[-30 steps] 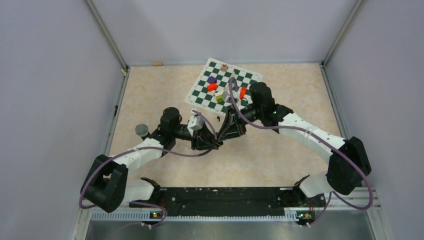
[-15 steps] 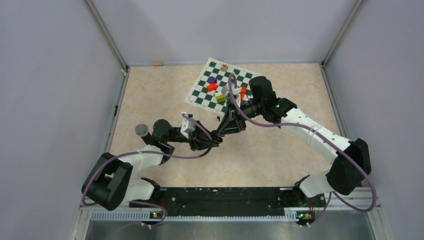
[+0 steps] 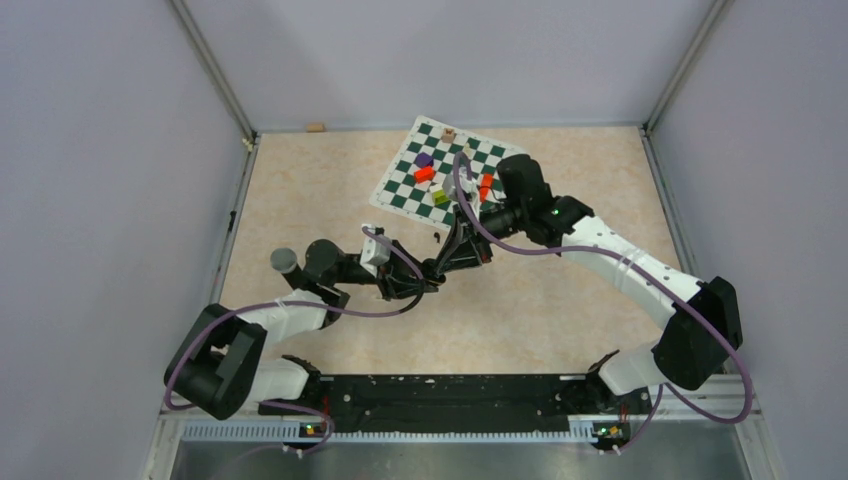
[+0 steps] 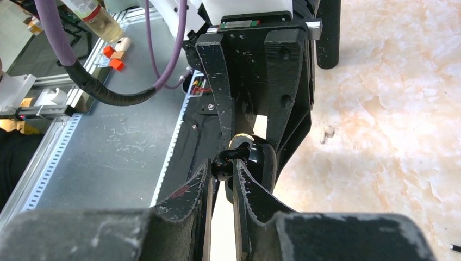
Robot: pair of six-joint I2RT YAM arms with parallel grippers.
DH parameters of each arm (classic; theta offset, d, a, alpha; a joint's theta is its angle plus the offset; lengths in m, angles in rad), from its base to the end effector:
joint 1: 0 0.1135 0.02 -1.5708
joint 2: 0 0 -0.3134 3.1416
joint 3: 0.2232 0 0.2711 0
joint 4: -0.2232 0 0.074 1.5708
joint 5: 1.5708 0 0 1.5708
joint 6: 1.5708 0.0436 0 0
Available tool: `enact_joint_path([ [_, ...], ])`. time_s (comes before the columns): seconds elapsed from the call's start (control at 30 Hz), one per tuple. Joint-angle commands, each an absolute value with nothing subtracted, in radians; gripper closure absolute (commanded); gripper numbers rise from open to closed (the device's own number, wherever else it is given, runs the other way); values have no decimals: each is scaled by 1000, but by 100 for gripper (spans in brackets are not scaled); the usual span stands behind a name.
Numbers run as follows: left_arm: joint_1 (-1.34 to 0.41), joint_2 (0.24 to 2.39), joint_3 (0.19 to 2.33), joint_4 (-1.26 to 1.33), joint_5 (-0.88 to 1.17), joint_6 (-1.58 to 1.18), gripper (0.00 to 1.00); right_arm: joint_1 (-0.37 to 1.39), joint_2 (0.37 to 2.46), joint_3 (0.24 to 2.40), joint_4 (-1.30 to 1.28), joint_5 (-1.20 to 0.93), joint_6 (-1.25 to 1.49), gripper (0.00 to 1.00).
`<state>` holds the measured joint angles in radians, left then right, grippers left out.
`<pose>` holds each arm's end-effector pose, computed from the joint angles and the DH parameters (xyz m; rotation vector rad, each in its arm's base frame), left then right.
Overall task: Insert the wireless bluetooth earbuds into the charging case
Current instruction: Place the earbud in the charging case.
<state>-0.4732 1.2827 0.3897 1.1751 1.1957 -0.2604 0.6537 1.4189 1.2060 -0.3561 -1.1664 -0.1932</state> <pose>0.1861 -0.1409 0.2707 1.2120 1.0804 -1.3390 0.2300 0.2267 0.3770 -1.4531 1.4984 1.5062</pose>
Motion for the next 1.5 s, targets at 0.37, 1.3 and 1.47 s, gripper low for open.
enact_joint_path([
  [0.37,-475,1290,397,1210,1201,-261,100,698,1438,1213,-350,-1140,-237,96],
  [1.3,-490,1284,403,1196,1245,-253,100,702,1446,1268,-340,-1041,-221,86],
  [1.47,-490,1283,406,1189,1247,-253,100,701,1436,1278,-353,-1023,-230,83],
])
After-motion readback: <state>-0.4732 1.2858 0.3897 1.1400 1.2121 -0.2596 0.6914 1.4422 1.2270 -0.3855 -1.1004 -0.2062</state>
